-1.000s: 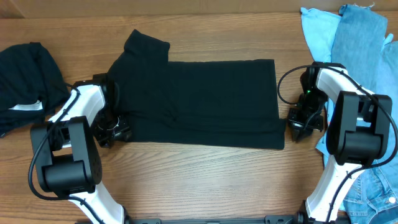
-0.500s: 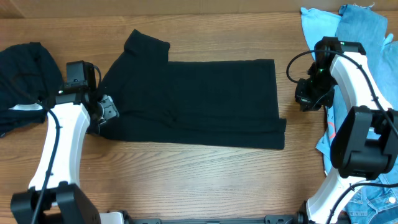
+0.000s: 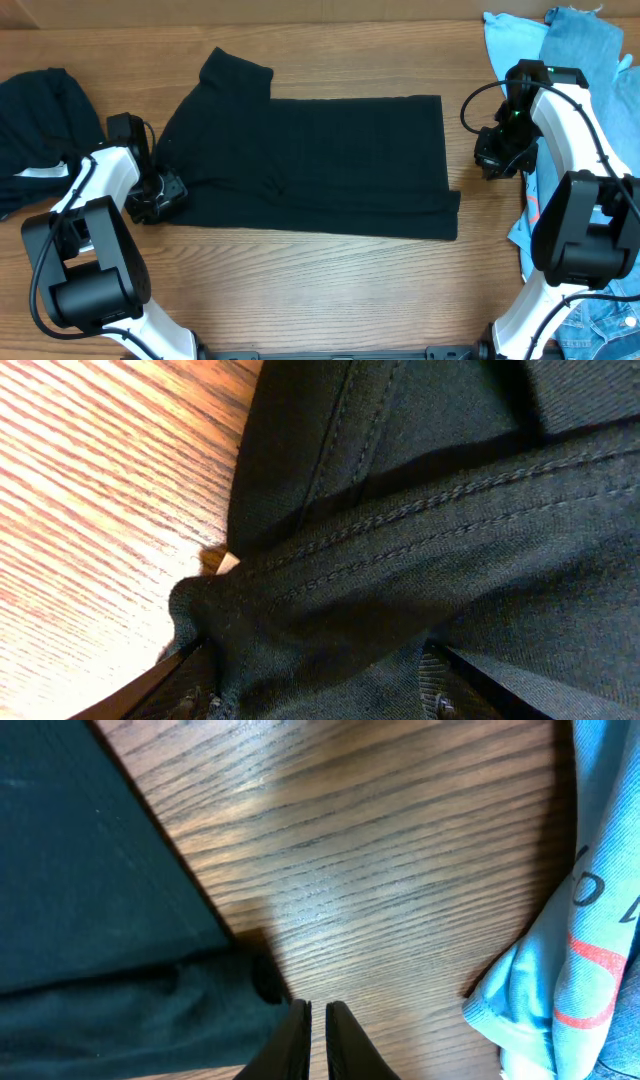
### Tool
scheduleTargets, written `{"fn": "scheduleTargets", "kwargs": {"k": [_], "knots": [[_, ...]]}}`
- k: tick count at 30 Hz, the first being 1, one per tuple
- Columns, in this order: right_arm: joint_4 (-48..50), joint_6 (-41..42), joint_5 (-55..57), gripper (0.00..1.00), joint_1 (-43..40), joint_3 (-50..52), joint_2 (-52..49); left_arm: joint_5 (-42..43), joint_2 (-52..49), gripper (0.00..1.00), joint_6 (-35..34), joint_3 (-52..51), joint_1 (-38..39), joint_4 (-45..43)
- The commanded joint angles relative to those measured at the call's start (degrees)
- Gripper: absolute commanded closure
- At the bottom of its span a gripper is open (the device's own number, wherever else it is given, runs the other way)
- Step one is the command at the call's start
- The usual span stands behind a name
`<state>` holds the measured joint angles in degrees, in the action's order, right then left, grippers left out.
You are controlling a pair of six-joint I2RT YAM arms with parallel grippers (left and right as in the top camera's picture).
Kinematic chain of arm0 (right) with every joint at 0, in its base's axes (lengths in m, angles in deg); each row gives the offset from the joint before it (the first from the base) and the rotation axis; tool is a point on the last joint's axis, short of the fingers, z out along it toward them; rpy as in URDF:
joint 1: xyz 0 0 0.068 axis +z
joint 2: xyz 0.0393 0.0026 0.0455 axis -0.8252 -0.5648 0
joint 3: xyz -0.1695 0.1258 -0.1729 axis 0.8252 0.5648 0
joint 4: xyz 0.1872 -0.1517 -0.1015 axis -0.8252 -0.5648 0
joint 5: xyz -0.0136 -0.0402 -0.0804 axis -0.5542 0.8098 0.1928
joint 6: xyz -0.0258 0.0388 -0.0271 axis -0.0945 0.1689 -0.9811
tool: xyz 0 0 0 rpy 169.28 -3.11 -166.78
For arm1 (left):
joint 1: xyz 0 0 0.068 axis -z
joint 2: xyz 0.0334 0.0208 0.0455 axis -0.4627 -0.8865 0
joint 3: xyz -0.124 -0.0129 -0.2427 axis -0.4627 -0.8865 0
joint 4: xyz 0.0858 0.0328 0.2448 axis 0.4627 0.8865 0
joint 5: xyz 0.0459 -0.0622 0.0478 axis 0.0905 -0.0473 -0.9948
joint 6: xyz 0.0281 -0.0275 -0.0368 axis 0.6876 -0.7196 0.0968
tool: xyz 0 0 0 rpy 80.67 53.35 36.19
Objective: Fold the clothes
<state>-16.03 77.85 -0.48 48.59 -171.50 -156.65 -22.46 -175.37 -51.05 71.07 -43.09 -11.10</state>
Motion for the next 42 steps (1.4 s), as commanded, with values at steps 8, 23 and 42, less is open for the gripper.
{"fn": "scheduleTargets", "kwargs": {"k": [8,23,42], "knots": [[4.9,-1.0,-7.1,0.84,-0.1,-6.5,8.0,15.4,26.1,0.17,9.6,4.6,0.7,3.6],[12.6,-7.8,-17.9,0.0,-0.1,-11.1,10.1,27.4,-8.4,0.0,13.8,44.7,4.1,7.3],[9.0,-7.8,-16.1,0.02,-0.1,-11.1,10.1,27.6,-36.5,0.08,18.4,49.1,9.2,-19.3]]}}
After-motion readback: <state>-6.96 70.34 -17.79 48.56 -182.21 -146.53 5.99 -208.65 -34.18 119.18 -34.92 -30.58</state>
